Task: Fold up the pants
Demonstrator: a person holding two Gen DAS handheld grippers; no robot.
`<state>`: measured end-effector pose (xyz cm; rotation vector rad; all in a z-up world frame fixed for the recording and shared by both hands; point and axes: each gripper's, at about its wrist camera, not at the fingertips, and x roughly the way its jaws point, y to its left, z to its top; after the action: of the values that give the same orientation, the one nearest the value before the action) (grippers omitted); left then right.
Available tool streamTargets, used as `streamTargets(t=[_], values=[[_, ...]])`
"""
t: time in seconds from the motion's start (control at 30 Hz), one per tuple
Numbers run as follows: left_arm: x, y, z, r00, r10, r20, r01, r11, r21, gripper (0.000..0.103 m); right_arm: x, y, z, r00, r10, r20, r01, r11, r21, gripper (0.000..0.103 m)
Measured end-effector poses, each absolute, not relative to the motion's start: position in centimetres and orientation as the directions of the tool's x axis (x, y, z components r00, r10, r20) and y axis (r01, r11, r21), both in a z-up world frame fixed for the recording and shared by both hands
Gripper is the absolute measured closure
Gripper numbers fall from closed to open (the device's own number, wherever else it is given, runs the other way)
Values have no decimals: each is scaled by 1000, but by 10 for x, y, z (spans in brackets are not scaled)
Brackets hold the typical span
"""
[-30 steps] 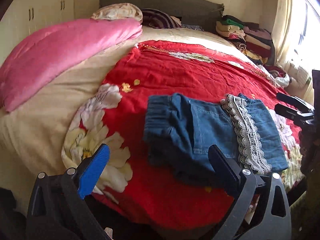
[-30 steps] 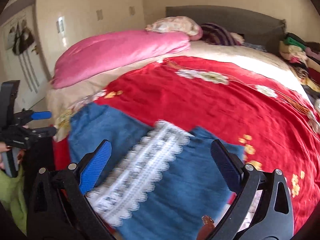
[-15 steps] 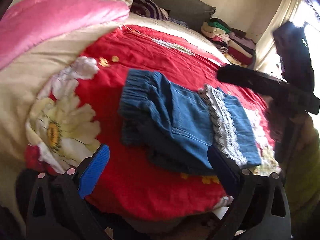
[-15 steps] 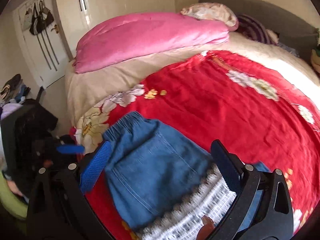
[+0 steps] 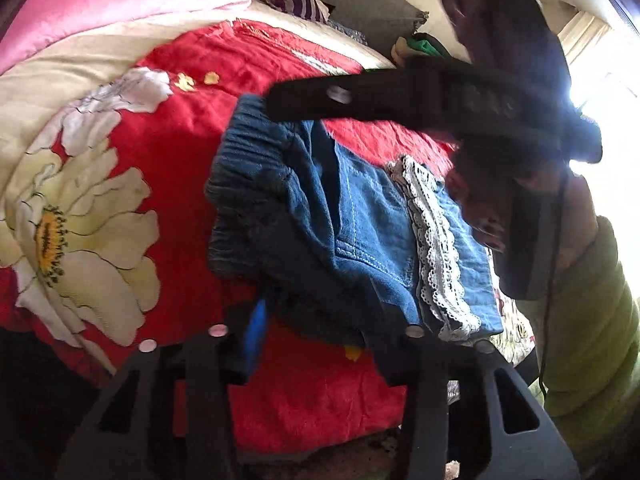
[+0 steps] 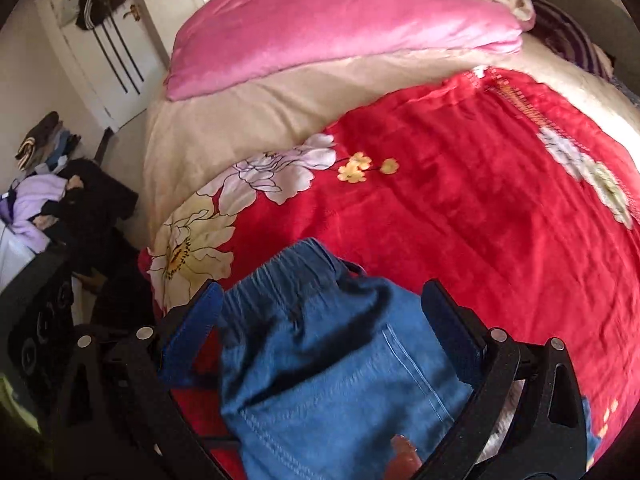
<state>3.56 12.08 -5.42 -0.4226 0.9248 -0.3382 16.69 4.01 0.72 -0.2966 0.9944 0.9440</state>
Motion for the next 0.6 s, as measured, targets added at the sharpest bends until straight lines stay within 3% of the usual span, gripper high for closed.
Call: streamTargets(t=[0.2,0.27,0.3,0.43,0.5,0.6], values=[[42,119,-65,544,-467,-697,91,859,-504,63,181,62,-22,136,511,-849,-787,576,221,10],[42,120,-65,545,-472,-693,89,854,-512,62,183,63,-34,87,521,-849,-785,560,263,33],[42,121,-66,545,-474,-692,88,853,-515,61,182,62,-39,51,548,-835,-788,536,303,52],[45,125,-66,538,-515,-668,85,821,-565,51,175,44,-29,71,609,-790,-803,504,316,74],[46,124,-65,539,-535,-651,84,803,-591,41,174,23,-15,65,672,-737,-795,481,369,75],[50,117,-56,545,-533,-647,105,809,-579,41,172,-13,9,73,753,-654,-787,446,426,75]])
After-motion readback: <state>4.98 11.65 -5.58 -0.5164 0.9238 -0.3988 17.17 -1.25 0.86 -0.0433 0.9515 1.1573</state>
